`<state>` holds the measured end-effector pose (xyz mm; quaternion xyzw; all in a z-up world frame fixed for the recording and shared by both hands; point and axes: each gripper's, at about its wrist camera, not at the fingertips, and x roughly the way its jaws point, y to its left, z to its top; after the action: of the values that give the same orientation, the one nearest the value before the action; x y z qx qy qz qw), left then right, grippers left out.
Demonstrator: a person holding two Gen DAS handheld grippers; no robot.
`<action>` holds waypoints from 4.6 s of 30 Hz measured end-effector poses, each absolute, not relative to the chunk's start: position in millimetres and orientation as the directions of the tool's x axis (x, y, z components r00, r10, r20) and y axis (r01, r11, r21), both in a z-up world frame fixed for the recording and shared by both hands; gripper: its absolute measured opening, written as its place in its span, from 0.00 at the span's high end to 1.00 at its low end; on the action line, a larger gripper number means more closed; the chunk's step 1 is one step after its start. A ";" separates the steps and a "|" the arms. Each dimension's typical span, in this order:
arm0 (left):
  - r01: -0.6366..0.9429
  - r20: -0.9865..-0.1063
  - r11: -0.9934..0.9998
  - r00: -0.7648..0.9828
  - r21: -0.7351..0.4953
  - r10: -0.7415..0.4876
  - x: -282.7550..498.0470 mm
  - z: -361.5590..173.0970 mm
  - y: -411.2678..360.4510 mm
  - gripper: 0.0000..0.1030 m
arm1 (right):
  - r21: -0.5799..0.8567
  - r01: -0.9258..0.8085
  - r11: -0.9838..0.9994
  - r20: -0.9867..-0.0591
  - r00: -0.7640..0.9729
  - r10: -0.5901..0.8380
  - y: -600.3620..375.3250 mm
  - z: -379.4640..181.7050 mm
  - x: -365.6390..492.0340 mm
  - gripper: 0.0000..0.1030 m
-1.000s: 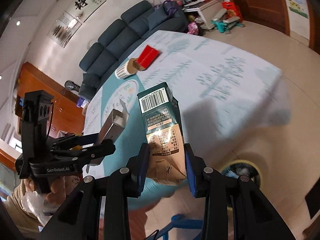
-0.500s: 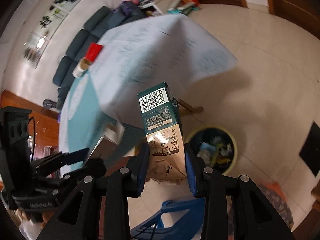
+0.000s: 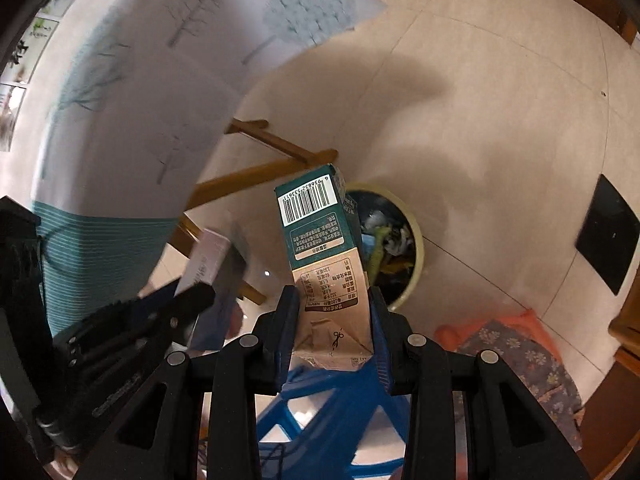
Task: Collect trash
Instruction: 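Carry the silver carton and green-and-tan box over the black trash bin, then open the left gripper over the bin while the right gripper releases the box, then move both tools back over the table toward the checked cup and red box, then grasp the red box with the right gripper while the left gripper grasps the white checked cup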
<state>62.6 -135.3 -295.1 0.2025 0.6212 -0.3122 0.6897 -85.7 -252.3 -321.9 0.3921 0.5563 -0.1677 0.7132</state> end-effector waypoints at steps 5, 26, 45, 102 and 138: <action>0.720 -0.984 0.689 0.050 -0.082 -0.169 58.9 -313.3 -144.9 0.79 | 0.365 0.700 0.614 -0.930 0.295 0.217 -259.3 -341.0 -82.4 0.67; 0.690 -0.987 0.721 0.150 0.060 -0.061 66.9 -321.4 -142.0 0.42 | 0.343 0.701 0.625 -0.939 0.276 0.206 -257.3 -365.4 -60.4 0.63; 0.658 -0.998 0.751 0.064 0.052 0.014 68.7 -315.7 -127.9 0.42 | 0.257 0.656 0.709 -0.959 0.261 0.107 -243.7 -341.5 -62.0 0.55; 0.682 -0.898 0.724 0.378 0.105 -0.226 380.6 15.2 88.9 0.42 | 0.396 0.331 0.857 -0.812 0.562 0.158 -115.1 -26.0 328.9 0.37; 0.729 -0.951 0.683 0.241 0.046 -0.193 612.6 -106.9 -2.7 0.36 | 0.418 0.414 0.809 -0.825 0.545 0.147 -170.1 -159.3 473.1 0.44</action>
<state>612.6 -2.7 -106.9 0.2511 0.5331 -0.3087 0.7466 473.1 -170.1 -159.3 0.2986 0.4700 -0.0806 0.8267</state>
